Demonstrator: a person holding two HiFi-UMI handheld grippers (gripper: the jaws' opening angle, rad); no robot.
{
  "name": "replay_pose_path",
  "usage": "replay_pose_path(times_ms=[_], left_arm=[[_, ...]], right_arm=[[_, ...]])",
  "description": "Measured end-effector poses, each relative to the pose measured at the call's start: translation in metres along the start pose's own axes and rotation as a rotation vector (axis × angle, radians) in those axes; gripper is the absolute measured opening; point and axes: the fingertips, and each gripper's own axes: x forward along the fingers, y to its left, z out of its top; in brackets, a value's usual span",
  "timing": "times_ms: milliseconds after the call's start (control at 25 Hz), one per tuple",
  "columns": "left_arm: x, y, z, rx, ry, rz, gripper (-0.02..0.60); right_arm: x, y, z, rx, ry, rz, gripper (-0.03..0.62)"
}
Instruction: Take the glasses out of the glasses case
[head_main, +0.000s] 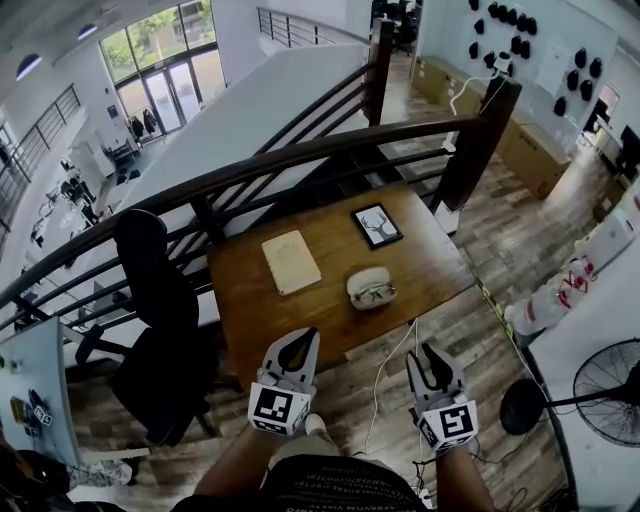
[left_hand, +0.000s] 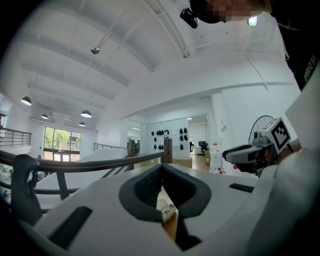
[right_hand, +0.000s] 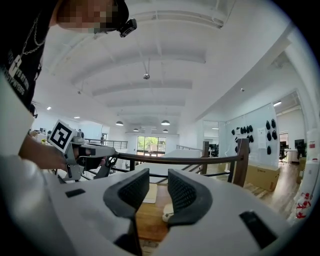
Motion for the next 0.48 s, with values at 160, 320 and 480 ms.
replay_pose_path(times_ms=[160,320,480], left_arm=[[0.015,0.015,-0.002,-0.001,0.011,-0.018,0.026],[0.033,0.025,0.000,-0.003,0.012,-0.038,0.026],[0.042,0.037,0.003,0.009,0.002,-0.054,0.026]], right_arm=[[0.020,0.001,0.010,-0.004,-0.002,0.000,0.121],[0.038,0.001,0.015,-0.005,0.015,-0.001,0.121],[0.052,-0.001,0.020,-0.006,0.014,-0.027,0.121]])
